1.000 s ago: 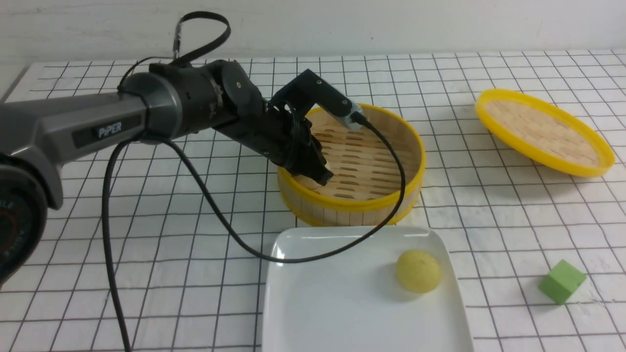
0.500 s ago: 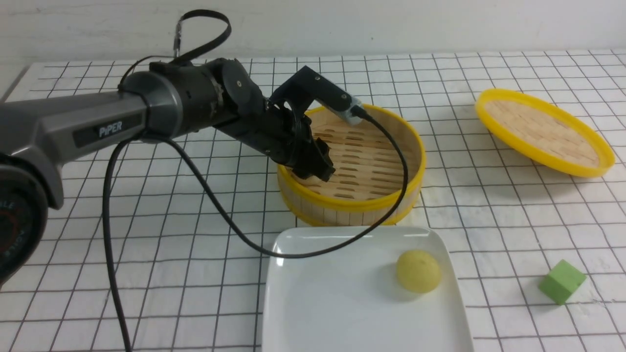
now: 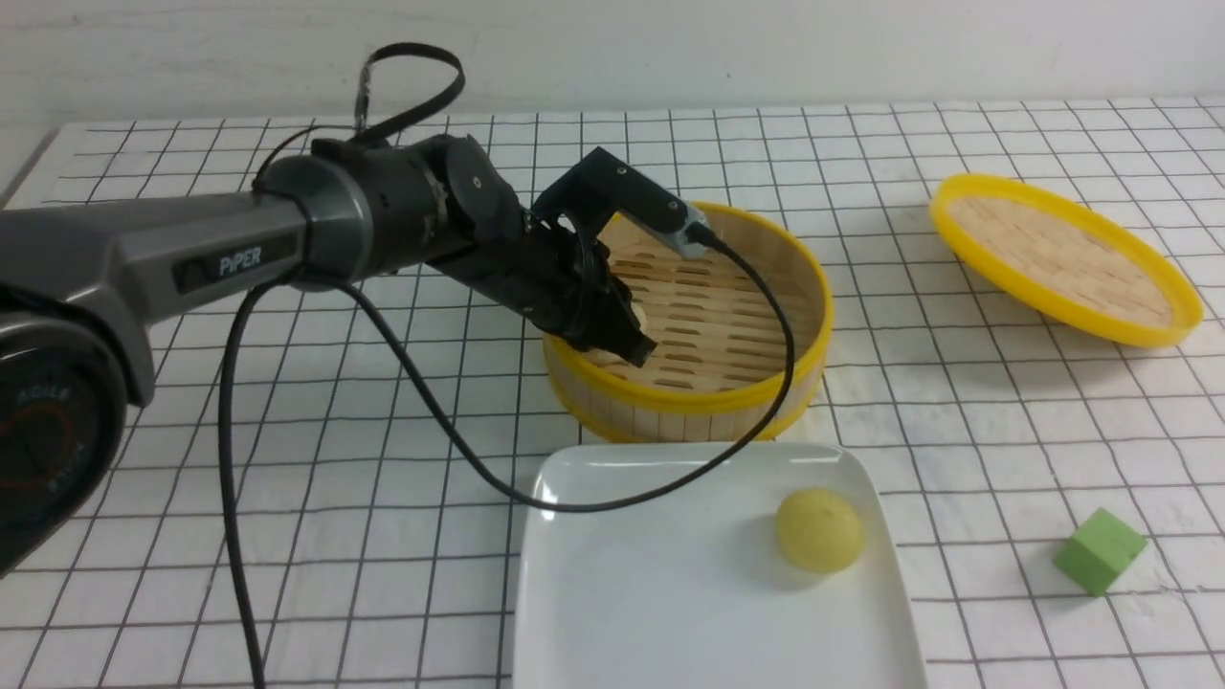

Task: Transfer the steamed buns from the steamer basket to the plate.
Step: Use the left arm to grab the steamed stuffed bun that is closest to it, then use the left arm to put the steamed stuffed bun into the plate

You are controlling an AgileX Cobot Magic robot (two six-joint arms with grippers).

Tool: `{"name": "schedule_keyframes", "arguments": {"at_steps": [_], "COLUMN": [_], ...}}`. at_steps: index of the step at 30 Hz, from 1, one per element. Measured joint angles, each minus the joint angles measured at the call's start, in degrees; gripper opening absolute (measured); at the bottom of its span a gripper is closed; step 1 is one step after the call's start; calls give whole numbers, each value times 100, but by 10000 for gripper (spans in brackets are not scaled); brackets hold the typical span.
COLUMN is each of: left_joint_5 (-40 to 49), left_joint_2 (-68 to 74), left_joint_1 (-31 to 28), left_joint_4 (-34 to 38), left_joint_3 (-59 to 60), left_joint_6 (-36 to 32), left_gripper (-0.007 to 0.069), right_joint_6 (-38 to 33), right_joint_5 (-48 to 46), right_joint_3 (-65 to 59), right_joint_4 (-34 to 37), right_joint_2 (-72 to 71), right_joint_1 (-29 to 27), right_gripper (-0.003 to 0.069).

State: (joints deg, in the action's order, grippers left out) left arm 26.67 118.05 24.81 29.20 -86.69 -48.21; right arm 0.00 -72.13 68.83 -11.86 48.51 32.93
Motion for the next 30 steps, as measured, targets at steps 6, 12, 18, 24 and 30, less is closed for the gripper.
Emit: {"name": "schedule_keyframes", "arguments": {"at_steps": [6, 12, 18, 24, 30], "left_joint_5": [295, 739, 1879, 3285, 3400], "left_joint_2": [-591, -1763, -2581, -2640, -2640], "left_joint_1": [7, 7, 7, 7, 190], "left_joint_4": [-75, -95, -102, -94, -52], "left_joint_3": [-5, -5, -16, 108, 866], "left_joint_6": [243, 345, 956, 1572, 1905], "left_gripper": [24, 24, 24, 24, 24], "right_joint_6": [0, 0, 0, 0, 0], "right_joint_5": [0, 0, 0, 0, 0], "right_joint_3": [0, 0, 0, 0, 0], "right_joint_4": [0, 0, 73, 161, 175], "right_joint_2": [0, 0, 0, 0, 0], "right_joint_1": [0, 0, 0, 0, 0], "right_gripper": [425, 420, 420, 420, 420]}}
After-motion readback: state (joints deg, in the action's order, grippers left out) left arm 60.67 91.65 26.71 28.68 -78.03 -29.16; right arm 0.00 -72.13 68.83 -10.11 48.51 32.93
